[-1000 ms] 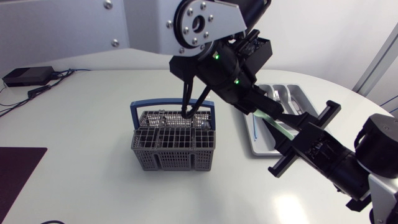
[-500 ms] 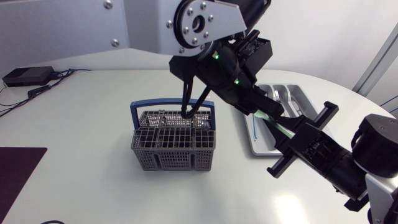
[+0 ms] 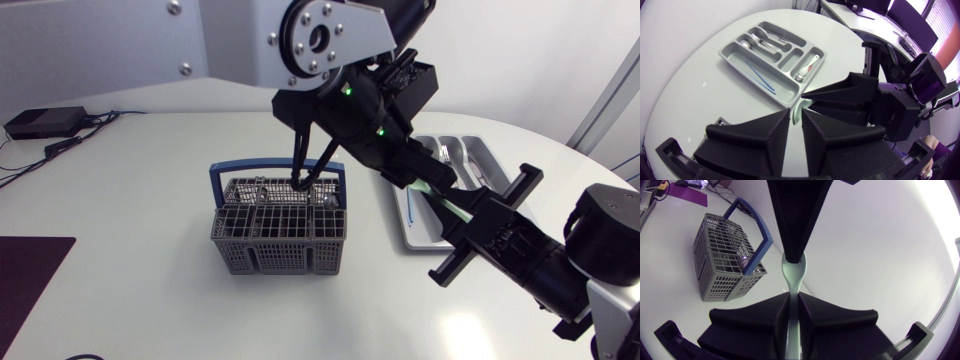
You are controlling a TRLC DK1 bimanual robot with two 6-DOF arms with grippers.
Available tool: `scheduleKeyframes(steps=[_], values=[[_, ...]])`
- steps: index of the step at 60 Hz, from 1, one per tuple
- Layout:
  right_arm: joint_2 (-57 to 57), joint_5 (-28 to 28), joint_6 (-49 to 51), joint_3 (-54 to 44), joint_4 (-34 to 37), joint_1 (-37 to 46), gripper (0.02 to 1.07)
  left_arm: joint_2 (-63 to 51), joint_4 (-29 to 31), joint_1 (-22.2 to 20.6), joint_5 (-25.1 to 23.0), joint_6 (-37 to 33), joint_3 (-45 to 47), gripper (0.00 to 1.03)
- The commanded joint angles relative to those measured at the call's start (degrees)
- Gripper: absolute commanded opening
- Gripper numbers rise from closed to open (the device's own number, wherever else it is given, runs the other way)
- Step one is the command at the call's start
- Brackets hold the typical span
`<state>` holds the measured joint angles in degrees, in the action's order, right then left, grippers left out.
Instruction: Unload the cutlery basket into the drawer organizer.
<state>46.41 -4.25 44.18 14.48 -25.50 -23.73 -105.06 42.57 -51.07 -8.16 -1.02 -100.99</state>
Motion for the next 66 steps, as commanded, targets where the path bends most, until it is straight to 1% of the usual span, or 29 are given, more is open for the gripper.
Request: scheduleKeyframes(steps=[1,4,7,8,10,16,20,24,27,31,36,41,47,54,62,66], values=[[-0.2,-0.3,0.9,-1.9,0.4,-0.6,0.15,1.3,-0.2,1.1,-0.5,1.6,-2.9,0.66],[-0.7,-1.5,0.8,-1.9,1.6,-0.4,0.15,2.2,-0.8,1.8,-0.5,1.6,-3.1,0.83],[-1.0,-3.1,0.9,-2.1,2.4,1.0,0.15,3.1,-1.5,2.9,-0.5,1.5,-3.1,0.95],[-1.0,-4.2,1.1,-2.2,2.6,1.9,0.15,3.5,-1.8,3.4,-0.5,1.5,-3.1,0.98],[-1.0,-6.3,1.2,-2.4,2.6,3.9,0.15,4.1,-1.9,3.9,-0.5,1.5,-3.1,0.98],[-1.0,-15.0,2.7,-2.4,5.1,11.8,0.15,6.2,-2.3,6.2,-0.2,1.0,-2.8,0.98],[-0.8,-22.3,4.8,-1.8,7.2,18.9,0.15,7.3,-2.4,7.5,1.3,-0.6,-2.0,0.98],[0.8,-28.9,7.4,-0.6,8.9,25.6,0.15,8.1,-2.4,8.6,1.8,-2.0,-1.1,0.98],[3.2,-33.3,10.0,0.8,10.4,30.0,0.15,8.6,-2.4,9.2,3.0,-3.9,-0.2,0.98],[7.3,-39.2,14.4,3.2,13.1,36.0,0.16,9.7,-2.3,10.6,3.1,-5.6,1.7,0.98],[13.3,-44.7,20.3,6.3,16.3,42.1,0.16,11.4,-2.0,11.4,4.3,-8.5,4.7,0.99],[19.6,-47.9,26.5,9.5,18.8,46.0,0.16,13.3,-2.0,11.6,6.2,-11.2,7.9,0.99],[25.5,-49.8,34.5,13.9,25.6,48.7,0.15,15.2,-2.2,12.2,6.8,-12.7,10.9,0.99],[32.8,-49.6,40.2,18.0,28.1,49.5,0.15,17.2,-2.3,12.9,6.8,-14.1,13.7,0.98],[40.9,-47.7,47.0,26.2,37.1,49.5,0.15,18.7,-2.2,13.9,6.8,-16.6,16.4,0.98],[44.0,-46.4,49.3,30.0,40.4,49.5,0.15,19.3,-1.8,14.0,6.8,-17.6,17.3,0.98]])
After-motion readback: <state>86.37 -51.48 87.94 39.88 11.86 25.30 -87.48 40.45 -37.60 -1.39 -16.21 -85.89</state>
